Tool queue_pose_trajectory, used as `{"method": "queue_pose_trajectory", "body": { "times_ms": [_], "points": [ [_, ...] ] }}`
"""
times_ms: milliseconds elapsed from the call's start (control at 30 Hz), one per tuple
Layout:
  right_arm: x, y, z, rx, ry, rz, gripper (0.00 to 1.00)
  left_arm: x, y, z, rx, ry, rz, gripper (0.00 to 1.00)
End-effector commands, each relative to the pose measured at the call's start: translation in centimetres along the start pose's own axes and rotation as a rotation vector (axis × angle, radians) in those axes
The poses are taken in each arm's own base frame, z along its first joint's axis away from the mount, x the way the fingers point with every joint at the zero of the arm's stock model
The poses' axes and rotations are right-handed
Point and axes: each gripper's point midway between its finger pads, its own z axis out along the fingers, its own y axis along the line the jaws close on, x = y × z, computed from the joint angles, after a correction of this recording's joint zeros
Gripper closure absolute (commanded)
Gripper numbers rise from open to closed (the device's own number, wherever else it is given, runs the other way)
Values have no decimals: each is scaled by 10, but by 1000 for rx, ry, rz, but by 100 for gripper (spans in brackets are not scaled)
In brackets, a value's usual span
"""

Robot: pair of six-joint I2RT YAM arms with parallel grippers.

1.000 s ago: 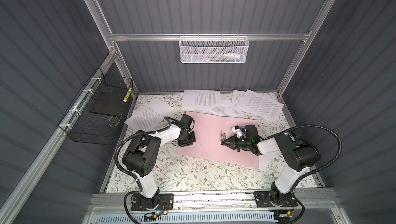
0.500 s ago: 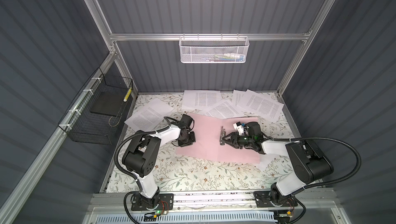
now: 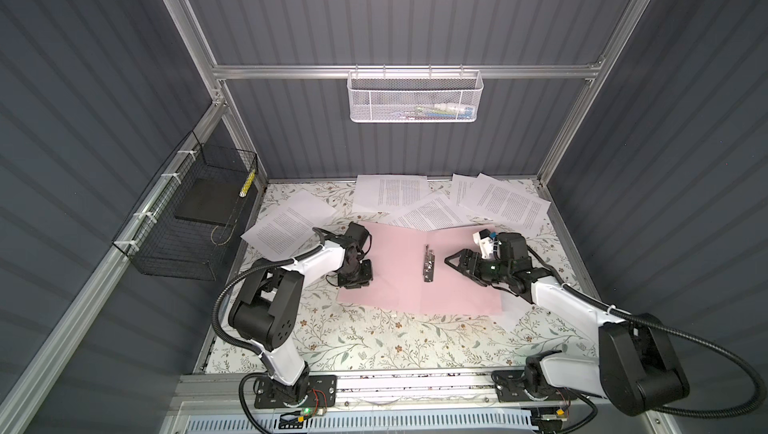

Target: Put the files into the folder

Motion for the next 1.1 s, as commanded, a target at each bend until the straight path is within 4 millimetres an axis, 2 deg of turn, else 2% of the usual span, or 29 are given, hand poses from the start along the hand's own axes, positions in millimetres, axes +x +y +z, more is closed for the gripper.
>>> {"method": "queue_pose_trajectory", "body": {
  "times_ms": [0, 67, 100, 200, 233, 333, 433, 533, 700, 767, 867, 967, 1067],
  "points": [
    [5, -11, -13, 99, 19, -41, 4, -4, -38, -41, 190, -51, 52, 50],
    [1, -4, -18, 86, -1, -64, 1, -10, -47, -61, 225, -105, 59, 38],
    [-1, -1, -21, 81, -20, -73, 1, -14, -45, -71, 207, -146, 63, 31],
    [-6, 5, -29, 69, -73, -78, 1, -23, -16, -97, 46, -277, 40, 4],
    [-7, 5, -30, 66, -83, -70, 1, -26, -6, -103, 2, -311, 31, 0],
    [-7, 13, -30, 30, -84, -60, 1, -44, 14, -117, -69, -401, 18, 0],
    [-17, 26, -30, -5, -103, -63, 1, -71, 33, -109, -83, -397, -38, 0],
    [-31, 45, -32, -55, -131, -89, 1, -103, 58, -103, -184, -401, -95, 0],
    [-41, 68, -11, -110, -91, -170, 1, -172, 100, -89, -276, -432, -246, 0],
    [-45, 75, -3, -120, -83, -193, 1, -193, 117, -72, -309, -407, -283, 0],
    [-48, 92, 7, -149, -68, -244, 1, -226, 137, -58, -313, -415, -317, 0],
    [-48, 106, 20, -157, -26, -290, 1, -249, 162, -50, -358, -415, -334, 0],
    [-47, 114, 40, -161, 19, -323, 1, -258, 190, -42, -384, -378, -369, 0]
  ]
}}
